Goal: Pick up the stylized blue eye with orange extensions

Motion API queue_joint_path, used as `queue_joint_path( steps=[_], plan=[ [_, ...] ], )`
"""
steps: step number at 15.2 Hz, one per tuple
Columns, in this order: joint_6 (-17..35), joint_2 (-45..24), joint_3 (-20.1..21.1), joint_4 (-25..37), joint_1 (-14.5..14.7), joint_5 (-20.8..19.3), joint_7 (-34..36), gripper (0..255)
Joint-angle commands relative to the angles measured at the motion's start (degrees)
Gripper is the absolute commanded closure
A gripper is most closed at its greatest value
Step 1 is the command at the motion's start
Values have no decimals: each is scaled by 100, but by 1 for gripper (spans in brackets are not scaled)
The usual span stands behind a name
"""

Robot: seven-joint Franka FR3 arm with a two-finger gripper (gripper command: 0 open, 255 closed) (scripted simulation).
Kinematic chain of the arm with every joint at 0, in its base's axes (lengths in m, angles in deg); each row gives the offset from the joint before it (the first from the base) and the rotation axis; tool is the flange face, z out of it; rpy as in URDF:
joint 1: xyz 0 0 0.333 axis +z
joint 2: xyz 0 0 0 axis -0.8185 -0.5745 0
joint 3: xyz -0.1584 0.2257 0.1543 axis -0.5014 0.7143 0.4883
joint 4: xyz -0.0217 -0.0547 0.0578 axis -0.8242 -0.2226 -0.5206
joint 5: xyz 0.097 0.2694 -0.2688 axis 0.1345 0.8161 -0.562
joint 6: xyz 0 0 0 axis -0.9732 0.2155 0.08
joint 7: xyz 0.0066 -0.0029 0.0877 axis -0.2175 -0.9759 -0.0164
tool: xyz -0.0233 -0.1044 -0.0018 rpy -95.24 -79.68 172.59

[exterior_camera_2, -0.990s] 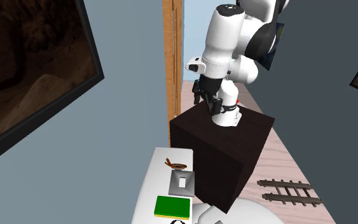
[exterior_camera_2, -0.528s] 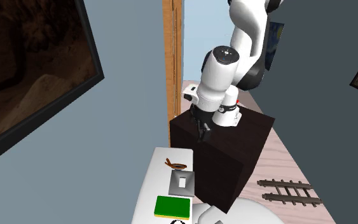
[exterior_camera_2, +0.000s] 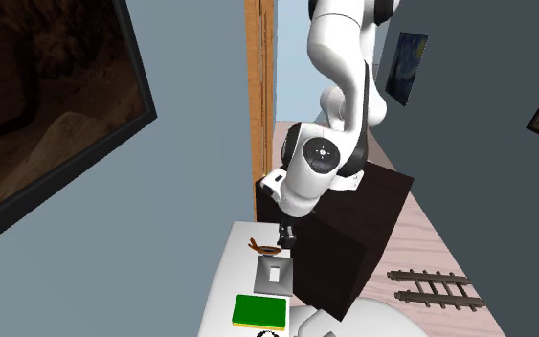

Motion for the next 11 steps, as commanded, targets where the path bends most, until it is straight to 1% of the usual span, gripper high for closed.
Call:
queue_joint_path(
  steps=[1, 5, 6, 11],
  plan=[
    [-34, -513, -160, 251, 87, -448, 582, 0],
    [-142, -1509, -590, 862, 342, -1091, 1462, 0],
    [-140, -1509, -602, 862, 353, -1087, 1461, 0],
    [43, -1893, -744, 976, 446, -1346, 1701, 0]
  ],
)
